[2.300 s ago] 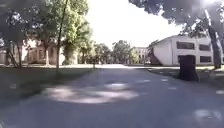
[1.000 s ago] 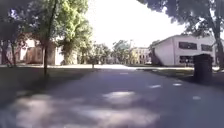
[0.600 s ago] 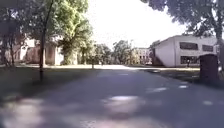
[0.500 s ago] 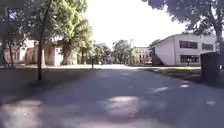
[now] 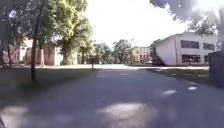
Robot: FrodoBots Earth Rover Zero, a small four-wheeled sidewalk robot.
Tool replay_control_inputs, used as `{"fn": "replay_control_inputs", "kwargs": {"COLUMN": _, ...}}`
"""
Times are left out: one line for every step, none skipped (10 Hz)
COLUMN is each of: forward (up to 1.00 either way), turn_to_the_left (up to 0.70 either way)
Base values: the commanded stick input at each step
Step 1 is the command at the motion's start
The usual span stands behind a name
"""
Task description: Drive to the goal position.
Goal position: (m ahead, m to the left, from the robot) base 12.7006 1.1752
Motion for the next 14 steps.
{"fn": "replay_control_inputs", "kwargs": {"forward": 0.7, "turn_to_the_left": 0.0}}
{"fn": "replay_control_inputs", "kwargs": {"forward": 0.7, "turn_to_the_left": -0.05}}
{"fn": "replay_control_inputs", "kwargs": {"forward": 0.7, "turn_to_the_left": -0.11}}
{"fn": "replay_control_inputs", "kwargs": {"forward": 0.7, "turn_to_the_left": -0.12}}
{"fn": "replay_control_inputs", "kwargs": {"forward": 0.7, "turn_to_the_left": -0.12}}
{"fn": "replay_control_inputs", "kwargs": {"forward": 0.7, "turn_to_the_left": -0.13}}
{"fn": "replay_control_inputs", "kwargs": {"forward": 0.7, "turn_to_the_left": -0.13}}
{"fn": "replay_control_inputs", "kwargs": {"forward": 0.7, "turn_to_the_left": -0.09}}
{"fn": "replay_control_inputs", "kwargs": {"forward": 0.7, "turn_to_the_left": -0.02}}
{"fn": "replay_control_inputs", "kwargs": {"forward": 0.7, "turn_to_the_left": 0.0}}
{"fn": "replay_control_inputs", "kwargs": {"forward": 0.7, "turn_to_the_left": 0.0}}
{"fn": "replay_control_inputs", "kwargs": {"forward": 0.7, "turn_to_the_left": 0.0}}
{"fn": "replay_control_inputs", "kwargs": {"forward": 0.7, "turn_to_the_left": 0.0}}
{"fn": "replay_control_inputs", "kwargs": {"forward": 0.7, "turn_to_the_left": 0.0}}
